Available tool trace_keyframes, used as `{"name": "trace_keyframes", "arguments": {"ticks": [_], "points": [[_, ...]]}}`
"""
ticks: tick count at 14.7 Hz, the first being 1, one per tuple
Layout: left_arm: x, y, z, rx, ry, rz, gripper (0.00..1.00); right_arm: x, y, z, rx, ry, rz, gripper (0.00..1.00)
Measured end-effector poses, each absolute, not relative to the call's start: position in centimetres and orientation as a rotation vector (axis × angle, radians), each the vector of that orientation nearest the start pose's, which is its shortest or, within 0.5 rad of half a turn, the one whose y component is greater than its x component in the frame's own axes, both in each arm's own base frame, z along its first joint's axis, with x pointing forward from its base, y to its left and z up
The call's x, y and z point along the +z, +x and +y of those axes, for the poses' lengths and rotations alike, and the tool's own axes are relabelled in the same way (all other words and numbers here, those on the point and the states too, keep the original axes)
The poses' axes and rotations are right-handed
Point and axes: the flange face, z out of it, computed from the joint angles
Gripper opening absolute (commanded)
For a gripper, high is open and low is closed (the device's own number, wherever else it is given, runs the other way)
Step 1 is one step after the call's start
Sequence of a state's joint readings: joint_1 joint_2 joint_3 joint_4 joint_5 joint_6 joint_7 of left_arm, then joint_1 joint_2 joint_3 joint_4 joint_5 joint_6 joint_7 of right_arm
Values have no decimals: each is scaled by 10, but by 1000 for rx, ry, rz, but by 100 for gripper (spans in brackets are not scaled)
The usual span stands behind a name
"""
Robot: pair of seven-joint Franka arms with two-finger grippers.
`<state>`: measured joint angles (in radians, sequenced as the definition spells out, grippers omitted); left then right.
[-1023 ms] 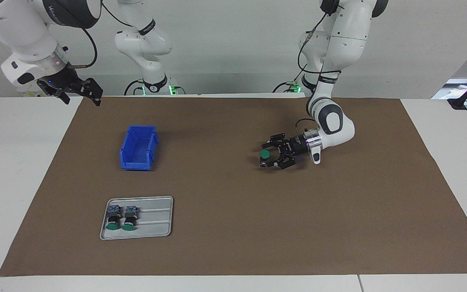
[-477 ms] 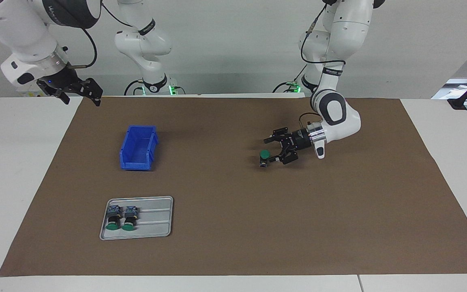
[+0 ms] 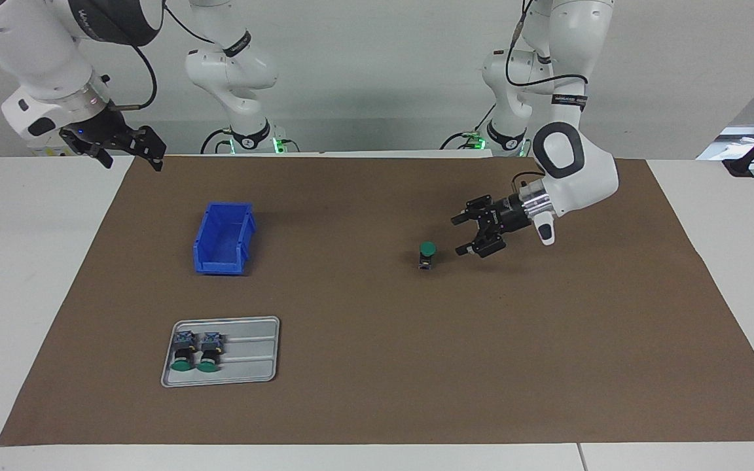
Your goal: Place and press button with both arms
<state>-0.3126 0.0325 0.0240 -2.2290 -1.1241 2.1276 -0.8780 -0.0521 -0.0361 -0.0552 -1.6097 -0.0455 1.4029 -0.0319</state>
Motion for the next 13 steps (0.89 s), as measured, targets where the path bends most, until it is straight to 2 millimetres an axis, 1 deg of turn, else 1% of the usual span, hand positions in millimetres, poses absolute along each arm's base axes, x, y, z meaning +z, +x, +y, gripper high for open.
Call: {"name": "trace_keyframes", "arguments": {"ticks": [4,9,11,13], "points": [[392,505,-184,-626,2068,1365,100,613,520,-62,275,-3159,125,99],[419,516,-188,-487,2303,1256,100,613,520,-62,274,-3159,125,99],[431,519,-193,-412,2427,1186,100,613,520,-62,274,-3159,125,99],[443,519,-206,-323,2551,1098,100,613,520,-62,274,-3159,125,99]]}}
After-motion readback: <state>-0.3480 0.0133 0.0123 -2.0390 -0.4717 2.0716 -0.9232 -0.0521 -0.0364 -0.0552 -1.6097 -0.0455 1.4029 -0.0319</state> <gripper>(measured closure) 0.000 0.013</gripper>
